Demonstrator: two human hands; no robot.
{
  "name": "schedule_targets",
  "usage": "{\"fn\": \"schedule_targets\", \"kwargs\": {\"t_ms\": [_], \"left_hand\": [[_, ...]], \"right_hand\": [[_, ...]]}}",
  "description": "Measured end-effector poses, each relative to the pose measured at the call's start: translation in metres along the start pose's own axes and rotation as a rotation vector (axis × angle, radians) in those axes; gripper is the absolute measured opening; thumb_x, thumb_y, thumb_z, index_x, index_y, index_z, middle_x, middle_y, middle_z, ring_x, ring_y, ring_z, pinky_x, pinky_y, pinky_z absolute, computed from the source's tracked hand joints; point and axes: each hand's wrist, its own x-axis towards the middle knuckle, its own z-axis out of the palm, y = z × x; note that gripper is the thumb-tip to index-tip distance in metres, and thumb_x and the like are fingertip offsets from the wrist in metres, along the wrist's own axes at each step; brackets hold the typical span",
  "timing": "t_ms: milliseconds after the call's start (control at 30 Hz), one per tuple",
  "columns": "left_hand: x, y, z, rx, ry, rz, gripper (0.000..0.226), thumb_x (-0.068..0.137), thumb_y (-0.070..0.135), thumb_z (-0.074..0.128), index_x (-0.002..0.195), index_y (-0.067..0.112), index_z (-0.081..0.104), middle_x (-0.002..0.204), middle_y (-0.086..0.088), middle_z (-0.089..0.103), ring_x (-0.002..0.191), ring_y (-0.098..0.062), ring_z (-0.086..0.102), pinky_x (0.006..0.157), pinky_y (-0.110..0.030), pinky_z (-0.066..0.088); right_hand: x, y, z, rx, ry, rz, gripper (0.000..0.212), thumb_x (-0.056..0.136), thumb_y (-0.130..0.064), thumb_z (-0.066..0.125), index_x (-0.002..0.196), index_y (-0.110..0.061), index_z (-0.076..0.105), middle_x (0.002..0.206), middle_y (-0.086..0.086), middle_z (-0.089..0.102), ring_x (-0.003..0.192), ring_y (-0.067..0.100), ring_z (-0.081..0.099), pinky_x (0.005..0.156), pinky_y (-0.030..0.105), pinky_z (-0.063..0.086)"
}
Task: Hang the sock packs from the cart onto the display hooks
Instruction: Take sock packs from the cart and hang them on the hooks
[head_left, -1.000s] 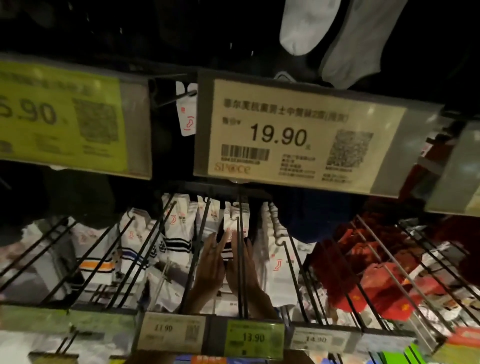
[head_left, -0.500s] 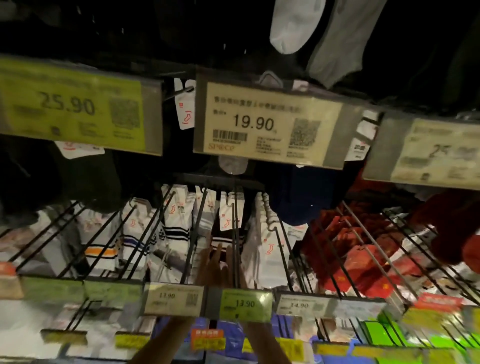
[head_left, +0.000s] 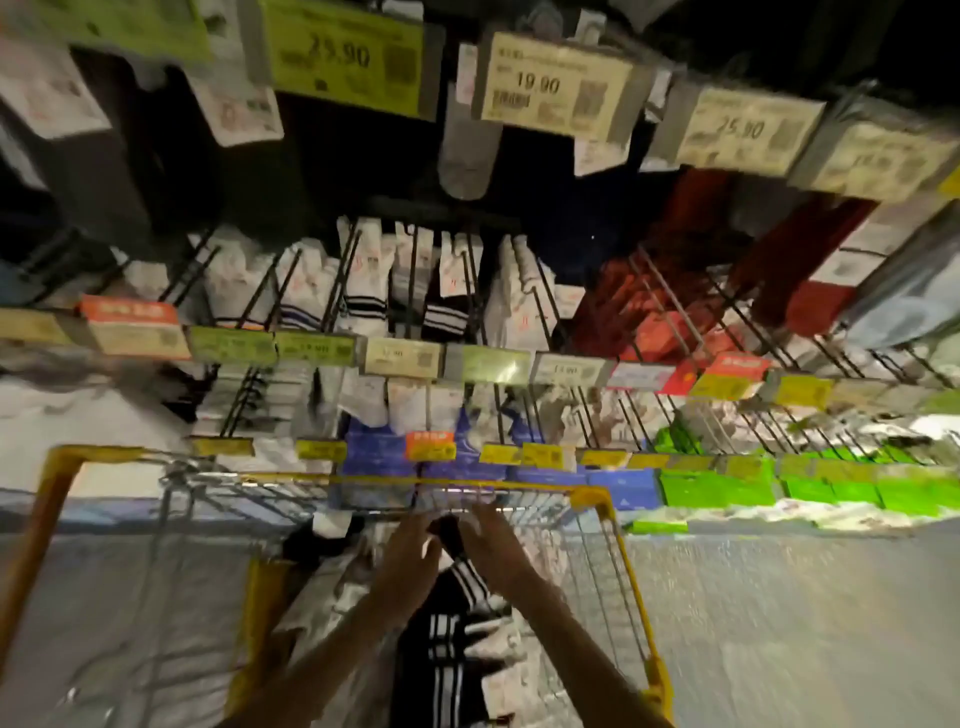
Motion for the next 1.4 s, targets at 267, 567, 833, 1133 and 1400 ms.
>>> {"fn": "schedule_targets", "kwargs": {"t_ms": [267, 567, 833, 1133, 1400], "left_hand": [[-0.063, -0.08, 0.021, 0.159, -0.312, -0.093, 0.069, 0.084, 0.044, 0.032, 0.123, -0.004, 0.063, 0.124, -0.024, 0.064, 0.115, -0.035, 0.063, 0.097, -0.035, 0.045], [-0.064, -0.147, 0.09, 0.179, -0.369, -0.203, 0.03, 0.091, 0.006, 0.053, 0.118, 0.008, 0.065, 0.145, -0.016, 0.048, 0.126, -0.029, 0.053, 0.09, -0.031, 0.048], [-0.057, -0.158, 0.166, 0.421, -0.59, -0.101, 0.055, 0.09, 0.025, 0.068, 0.141, 0.013, 0.05, 0.137, -0.012, 0.054, 0.124, -0.03, 0.052, 0.102, -0.037, 0.043], [-0.077, -0.182, 0.199, 0.646, -0.593, -0.12, 0.065, 0.085, 0.024, 0.069, 0.143, 0.017, 0.039, 0.143, -0.011, 0.046, 0.13, -0.033, 0.046, 0.101, -0.047, 0.046], [-0.097, -0.182, 0.175, 0.433, -0.505, -0.122, 0.066, 0.086, 0.017, 0.071, 0.145, 0.02, 0.04, 0.13, -0.012, 0.054, 0.118, -0.03, 0.055, 0.093, -0.037, 0.047]], "right_hand": [[-0.071, 0.062, 0.034, 0.012, -0.024, 0.125, 0.039, 0.097, -0.014, 0.044, 0.131, 0.004, 0.053, 0.097, 0.015, 0.068, 0.083, 0.007, 0.065, 0.073, 0.02, 0.043], [-0.076, 0.148, 0.09, -0.224, -0.343, 0.189, 0.049, 0.095, -0.005, 0.049, 0.143, -0.005, 0.041, 0.128, 0.024, 0.059, 0.116, 0.036, 0.056, 0.097, 0.035, 0.037], [-0.057, 0.214, 0.128, -0.553, -0.53, 0.103, 0.078, 0.088, -0.024, 0.066, 0.153, -0.023, 0.022, 0.153, 0.02, 0.026, 0.133, 0.041, 0.033, 0.108, 0.047, 0.033], [-0.045, 0.239, 0.152, -0.614, -0.491, 0.026, 0.078, 0.077, -0.021, 0.077, 0.144, -0.018, 0.037, 0.141, 0.02, 0.033, 0.127, 0.038, 0.039, 0.099, 0.044, 0.042], [-0.056, 0.245, 0.131, -0.526, -0.456, -0.033, 0.047, 0.09, -0.014, 0.062, 0.136, -0.02, 0.05, 0.126, 0.008, 0.061, 0.11, 0.029, 0.061, 0.078, 0.032, 0.047]]}}
